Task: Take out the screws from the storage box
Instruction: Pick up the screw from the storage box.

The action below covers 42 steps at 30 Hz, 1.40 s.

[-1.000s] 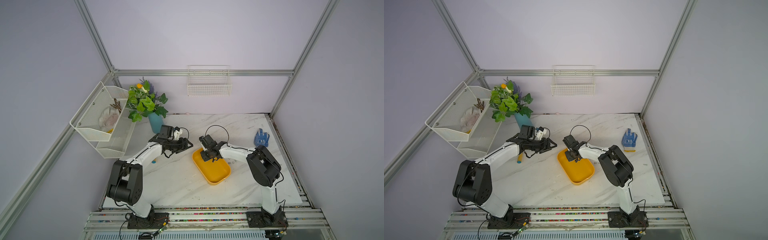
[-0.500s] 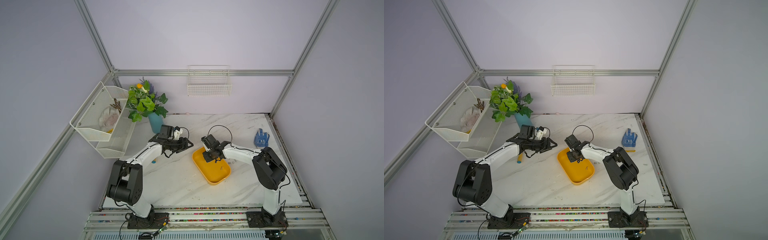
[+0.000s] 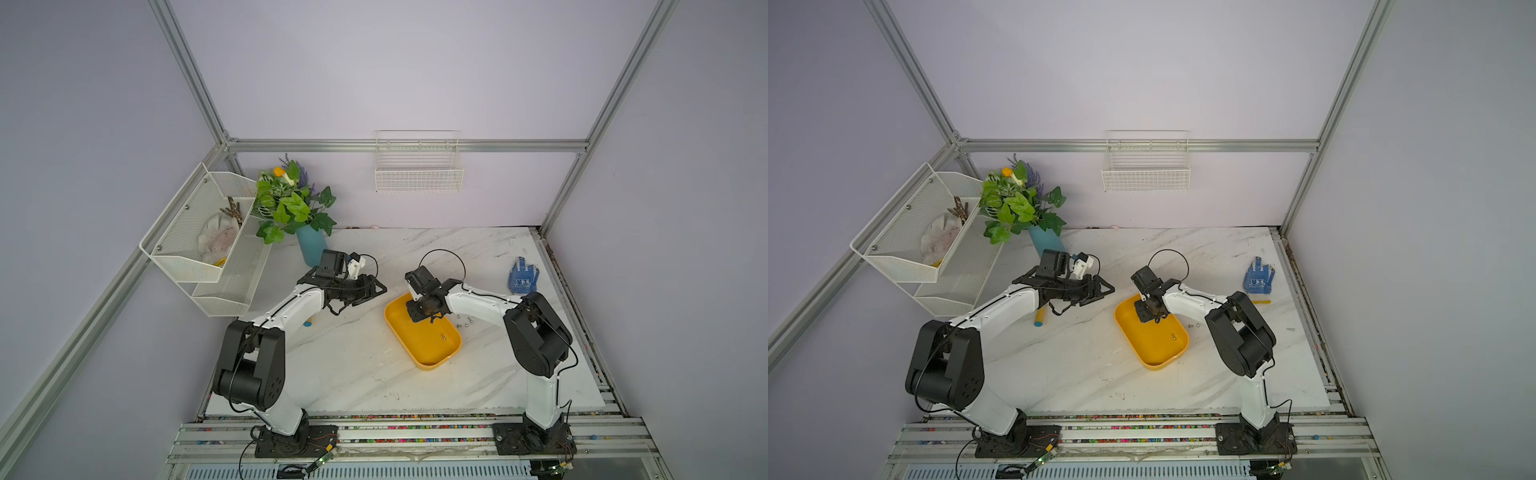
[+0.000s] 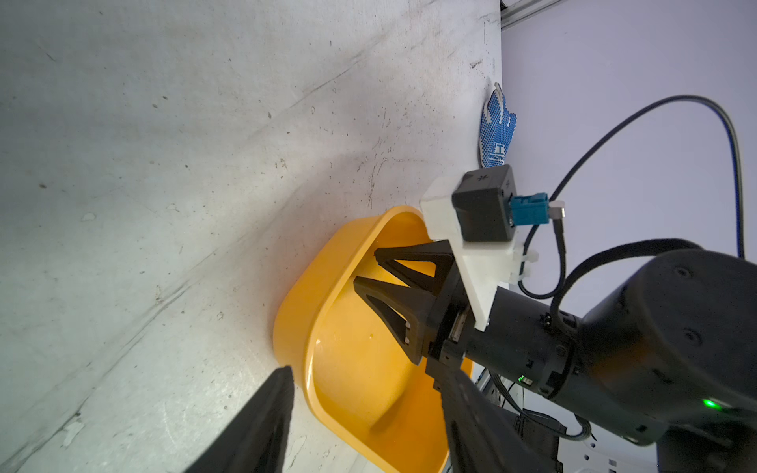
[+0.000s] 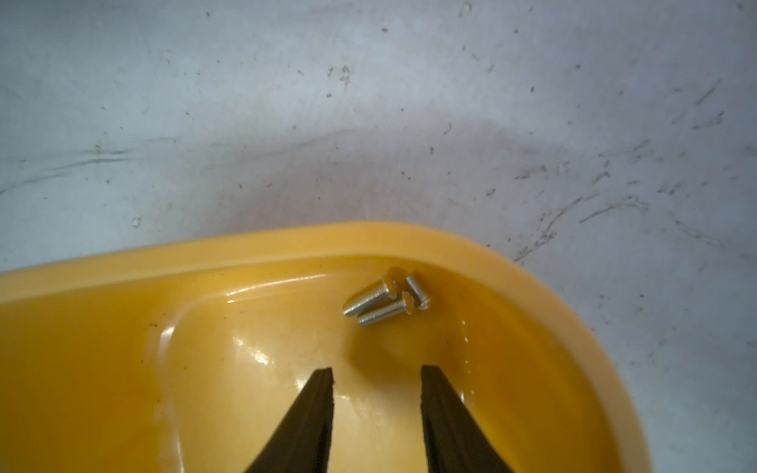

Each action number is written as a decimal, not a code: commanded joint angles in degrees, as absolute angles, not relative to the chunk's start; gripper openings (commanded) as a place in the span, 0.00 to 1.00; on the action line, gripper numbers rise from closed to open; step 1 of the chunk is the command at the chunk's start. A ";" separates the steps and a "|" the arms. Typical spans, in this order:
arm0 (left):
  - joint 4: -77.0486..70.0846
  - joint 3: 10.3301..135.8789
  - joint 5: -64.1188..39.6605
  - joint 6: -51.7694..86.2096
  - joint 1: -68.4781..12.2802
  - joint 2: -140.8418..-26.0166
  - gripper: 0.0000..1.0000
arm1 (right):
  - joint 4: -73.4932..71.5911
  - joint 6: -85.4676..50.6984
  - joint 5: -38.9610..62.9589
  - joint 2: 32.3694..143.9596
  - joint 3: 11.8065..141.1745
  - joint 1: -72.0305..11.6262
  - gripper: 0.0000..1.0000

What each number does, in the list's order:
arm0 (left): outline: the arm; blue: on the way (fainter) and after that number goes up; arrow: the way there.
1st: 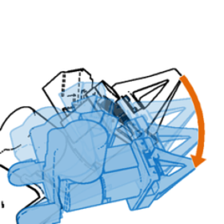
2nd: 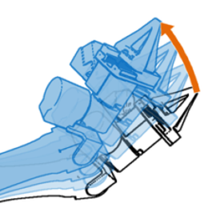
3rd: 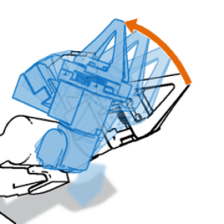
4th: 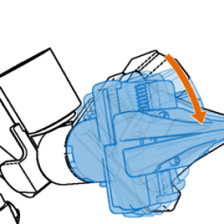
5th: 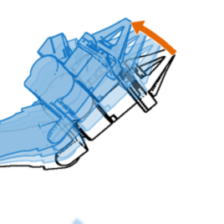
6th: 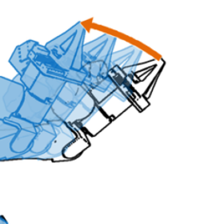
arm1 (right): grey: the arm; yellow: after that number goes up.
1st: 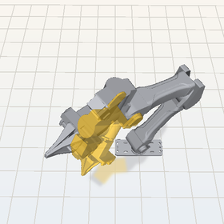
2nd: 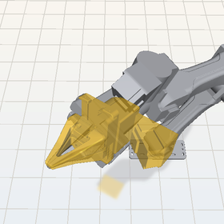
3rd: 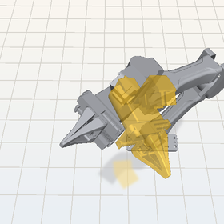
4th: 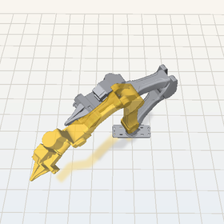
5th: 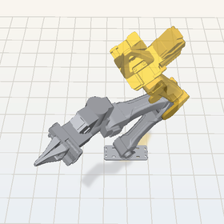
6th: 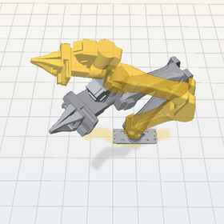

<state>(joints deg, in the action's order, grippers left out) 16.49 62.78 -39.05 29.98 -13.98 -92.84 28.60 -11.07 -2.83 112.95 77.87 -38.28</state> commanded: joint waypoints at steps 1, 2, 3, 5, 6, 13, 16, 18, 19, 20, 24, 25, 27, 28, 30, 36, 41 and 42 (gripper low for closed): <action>15.92 59.92 -40.40 29.44 -14.07 -93.76 0.62 | 29.75 -10.68 -4.22 113.55 79.02 -38.15 0.42; 15.99 60.08 -40.43 29.44 -14.06 -93.95 0.62 | 29.39 -11.10 -4.29 113.68 79.29 -38.17 0.42; 15.92 60.12 -40.48 29.51 -14.07 -94.11 0.62 | 29.23 -11.75 -4.22 113.86 79.72 -38.15 0.42; 15.86 60.18 -40.43 29.62 -14.08 -94.22 0.62 | 29.65 -13.75 -3.25 114.83 81.33 -38.14 0.43; 15.74 60.20 -40.50 29.66 -14.06 -94.22 0.62 | 29.87 -14.42 -2.51 115.31 81.96 -38.19 0.43; 16.42 60.03 -40.44 28.97 -14.06 -94.15 0.62 | 29.70 -18.34 -3.43 118.32 82.93 -38.41 0.43; 16.83 60.11 -40.46 28.67 -14.02 -94.31 0.62 | 29.94 -19.06 -5.45 119.09 83.25 -38.58 0.43; 17.07 60.12 -40.53 28.41 -14.07 -94.31 0.62 | 28.90 -19.15 -5.78 119.14 82.87 -38.61 0.42; 17.15 60.19 -40.53 28.16 -14.01 -94.39 0.62 | 28.74 -19.16 -5.93 119.33 82.92 -38.71 0.42; 17.53 60.28 -40.55 28.00 -14.02 -94.48 0.62 | 29.05 -19.22 -5.98 119.65 83.28 -38.67 0.42; 17.76 60.38 -40.61 27.77 -14.05 -94.83 0.62 | 28.13 -19.38 -5.19 119.86 82.54 -38.85 0.41; 17.67 60.36 -40.68 27.77 -13.99 -94.83 0.62 | 28.13 -19.10 -5.38 119.97 82.34 -38.89 0.40; 17.78 60.46 -40.64 27.77 -13.98 -94.83 0.62 | 27.57 -17.72 -5.50 120.15 81.77 -38.89 0.40; 17.75 60.47 -40.68 27.77 -13.99 -94.83 0.62 | 27.12 -16.88 -5.61 120.15 81.50 -38.92 0.39; 17.67 60.40 -40.61 27.77 -13.99 -94.83 0.62 | 26.70 -15.48 -5.41 120.31 81.65 -38.86 0.36; 17.58 60.48 -40.69 27.95 -13.98 -94.84 0.62 | 28.34 -14.33 -5.65 120.70 82.09 -38.90 0.30; 17.54 60.56 -40.67 27.95 -14.00 -94.90 0.62 | 27.90 -13.73 -5.98 119.07 79.93 -38.90 0.30; 17.52 60.49 -40.70 28.03 -13.95 -94.81 0.62 | 27.86 -13.40 -5.83 118.78 79.61 -38.89 0.28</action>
<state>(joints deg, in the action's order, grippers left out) 16.75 62.78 -39.88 28.86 -13.98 -94.08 26.61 -14.52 -5.56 118.50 81.93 -38.68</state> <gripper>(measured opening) 0.624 0.288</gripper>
